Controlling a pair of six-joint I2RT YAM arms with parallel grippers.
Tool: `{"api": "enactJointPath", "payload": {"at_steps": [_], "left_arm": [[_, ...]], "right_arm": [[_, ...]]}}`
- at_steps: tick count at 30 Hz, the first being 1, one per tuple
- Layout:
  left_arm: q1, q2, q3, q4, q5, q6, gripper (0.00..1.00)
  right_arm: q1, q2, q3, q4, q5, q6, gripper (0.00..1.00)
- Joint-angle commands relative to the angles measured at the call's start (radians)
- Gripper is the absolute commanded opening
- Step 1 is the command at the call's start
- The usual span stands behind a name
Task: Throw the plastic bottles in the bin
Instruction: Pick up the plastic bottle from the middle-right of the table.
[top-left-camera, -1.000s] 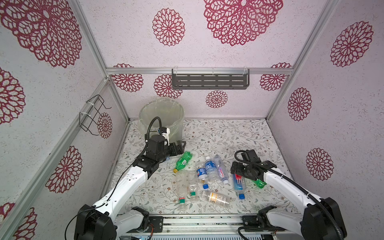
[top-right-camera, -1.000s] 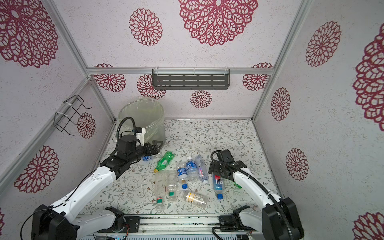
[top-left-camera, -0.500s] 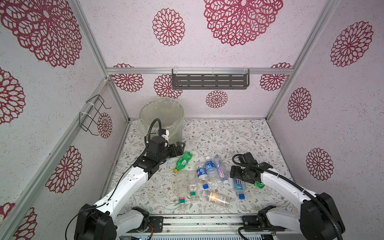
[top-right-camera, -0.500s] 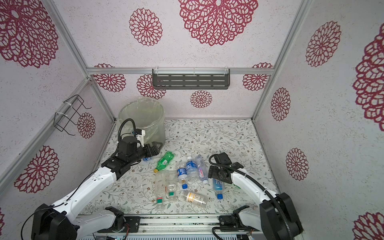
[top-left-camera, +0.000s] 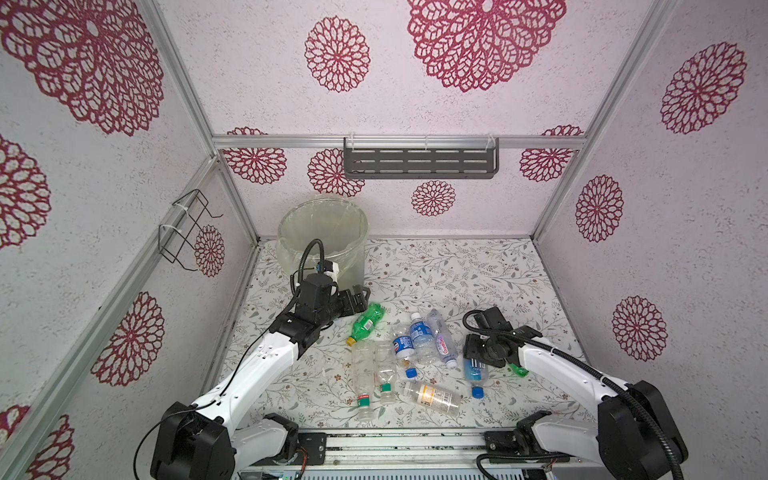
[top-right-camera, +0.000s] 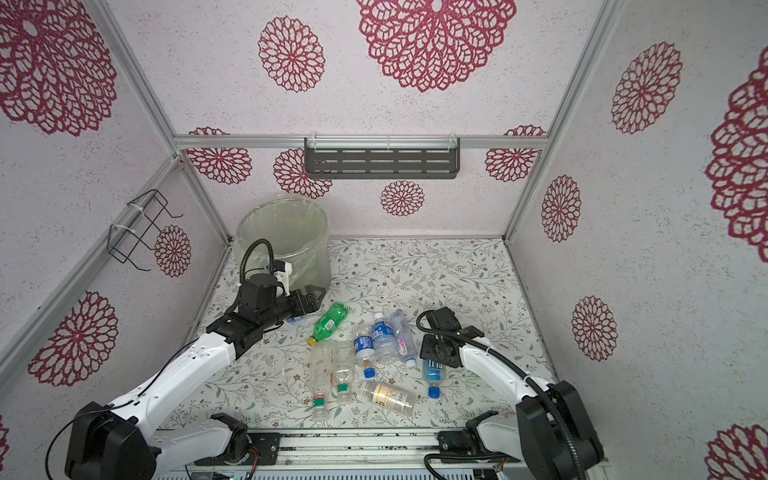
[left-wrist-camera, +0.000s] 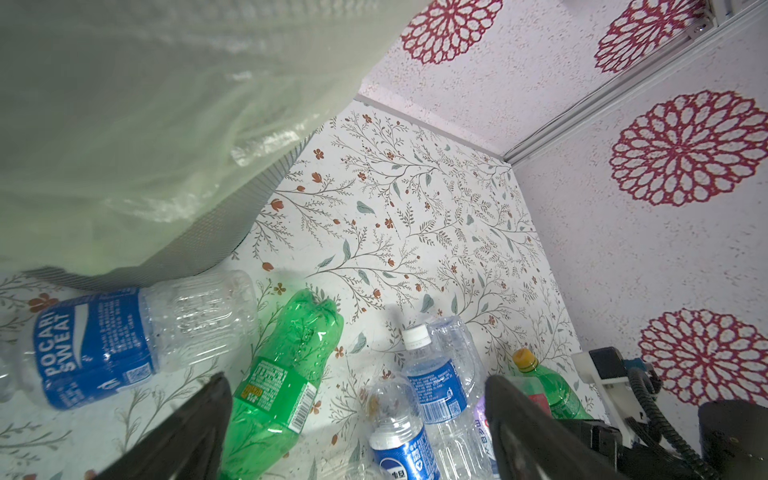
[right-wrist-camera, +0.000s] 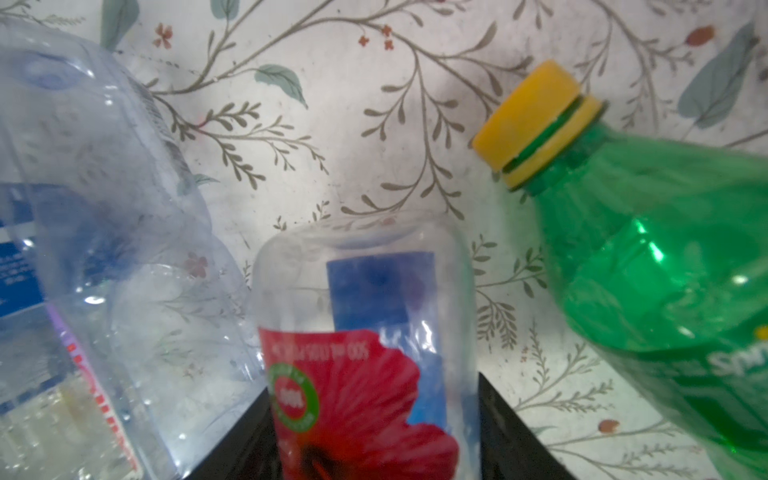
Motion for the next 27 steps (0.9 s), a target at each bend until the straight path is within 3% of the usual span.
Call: {"api": "enactJointPath", "payload": {"at_steps": [1, 12, 27], "left_arm": [[-0.007, 0.005, -0.011, 0.007, -0.019, -0.006, 0.97], [-0.008, -0.018, -0.024, -0.003, -0.039, -0.009, 0.97], [-0.016, -0.029, -0.021, -0.012, -0.093, -0.017, 0.97]], "right_arm": [[0.007, 0.000, -0.010, 0.011, 0.010, 0.008, 0.59], [0.006, -0.058, 0.081, -0.015, 0.051, -0.048, 0.55], [-0.002, 0.049, 0.298, 0.022, 0.066, -0.144, 0.55]]}}
